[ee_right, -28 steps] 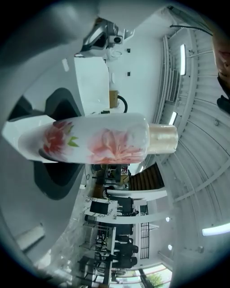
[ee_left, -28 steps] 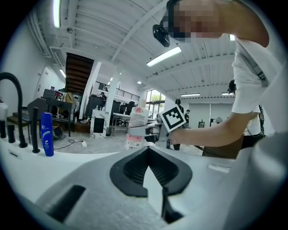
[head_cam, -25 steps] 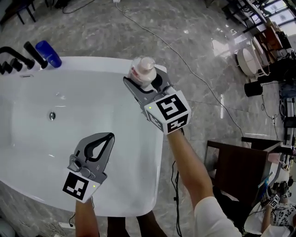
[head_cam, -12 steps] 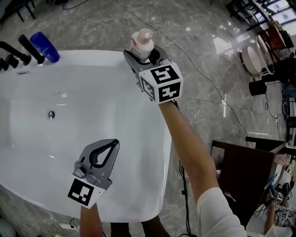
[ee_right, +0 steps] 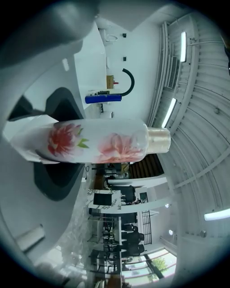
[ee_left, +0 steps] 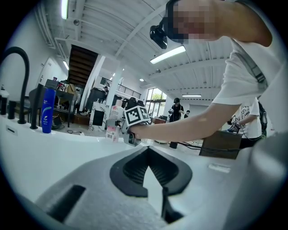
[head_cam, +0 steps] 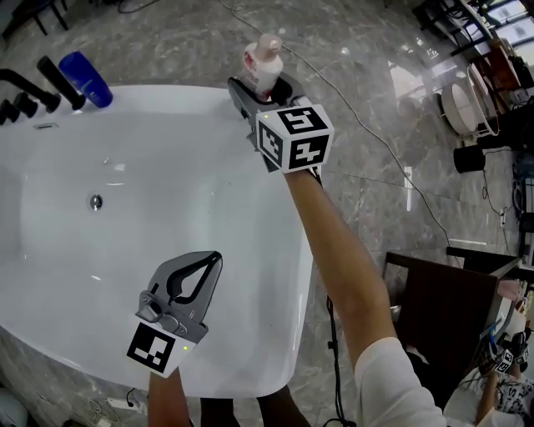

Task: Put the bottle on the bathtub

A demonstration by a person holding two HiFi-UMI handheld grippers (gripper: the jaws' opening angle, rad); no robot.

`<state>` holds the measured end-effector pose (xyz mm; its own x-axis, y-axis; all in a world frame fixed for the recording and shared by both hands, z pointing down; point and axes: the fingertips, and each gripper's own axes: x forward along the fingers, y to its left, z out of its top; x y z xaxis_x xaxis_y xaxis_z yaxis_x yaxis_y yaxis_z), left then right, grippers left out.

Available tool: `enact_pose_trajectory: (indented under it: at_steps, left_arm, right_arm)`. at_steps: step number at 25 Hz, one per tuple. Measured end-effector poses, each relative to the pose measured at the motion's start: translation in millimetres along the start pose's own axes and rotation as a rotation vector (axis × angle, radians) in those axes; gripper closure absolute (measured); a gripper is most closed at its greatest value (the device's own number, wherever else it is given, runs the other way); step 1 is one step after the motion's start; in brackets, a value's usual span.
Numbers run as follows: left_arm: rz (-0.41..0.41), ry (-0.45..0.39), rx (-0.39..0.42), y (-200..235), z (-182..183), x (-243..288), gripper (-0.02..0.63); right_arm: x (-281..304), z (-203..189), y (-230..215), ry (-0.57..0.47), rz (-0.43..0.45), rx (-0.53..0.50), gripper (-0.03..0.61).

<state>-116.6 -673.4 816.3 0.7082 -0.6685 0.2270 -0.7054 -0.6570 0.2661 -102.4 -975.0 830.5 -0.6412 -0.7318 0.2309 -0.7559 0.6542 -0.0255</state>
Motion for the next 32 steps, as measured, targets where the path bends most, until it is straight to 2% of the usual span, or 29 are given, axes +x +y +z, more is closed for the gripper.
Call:
enact_pose_trajectory:
  at_steps: [5, 11, 14, 18, 22, 23, 25, 32]
  left_arm:
    - [0.003, -0.004, -0.004, -5.1, 2.5, -1.0, 0.611]
    - [-0.005, -0.023, -0.012, -7.1, 8.3, -3.1, 0.611]
    - [-0.033, -0.055, -0.013, -15.2, 17.4, -3.6, 0.611]
    - [-0.028, -0.051, -0.002, -17.4, 23.9, -5.0, 0.611]
    - [-0.021, -0.069, 0.0, -18.9, 32.1, -6.1, 0.611]
    - [-0.02, -0.074, 0.0, -20.0, 34.3, -6.1, 0.611]
    - [-0.016, -0.08, -0.006, -22.3, 39.3, -6.9, 0.611]
    - [-0.013, -0.084, -0.007, -30.8, 62.8, -14.3, 0.611]
  right_arm:
    - [-10.1, 0.8, 4.4, -0.064, 0.006, -0.005, 0.31]
    - [-28.6, -6.6, 6.2, -0.064, 0.01, 0.039, 0.279]
    - [-49.0, -7.5, 12.4, -0.08, 0.001, 0.014, 0.303]
    - [-71.4, -8.5, 15.7, -0.1, -0.021, 0.029, 0.305]
    - [-99.9, 6.9, 34.3, -0.142, -0.018, 0.023, 0.383]
    - [-109.1, 11.2, 40.7, -0.151, -0.017, 0.02, 0.422]
    - [-127.9, 19.7, 55.2, -0.162, -0.002, 0.011, 0.563]
    - [-182.4, 46.1, 91.0, -0.184, 0.032, 0.046, 0.568]
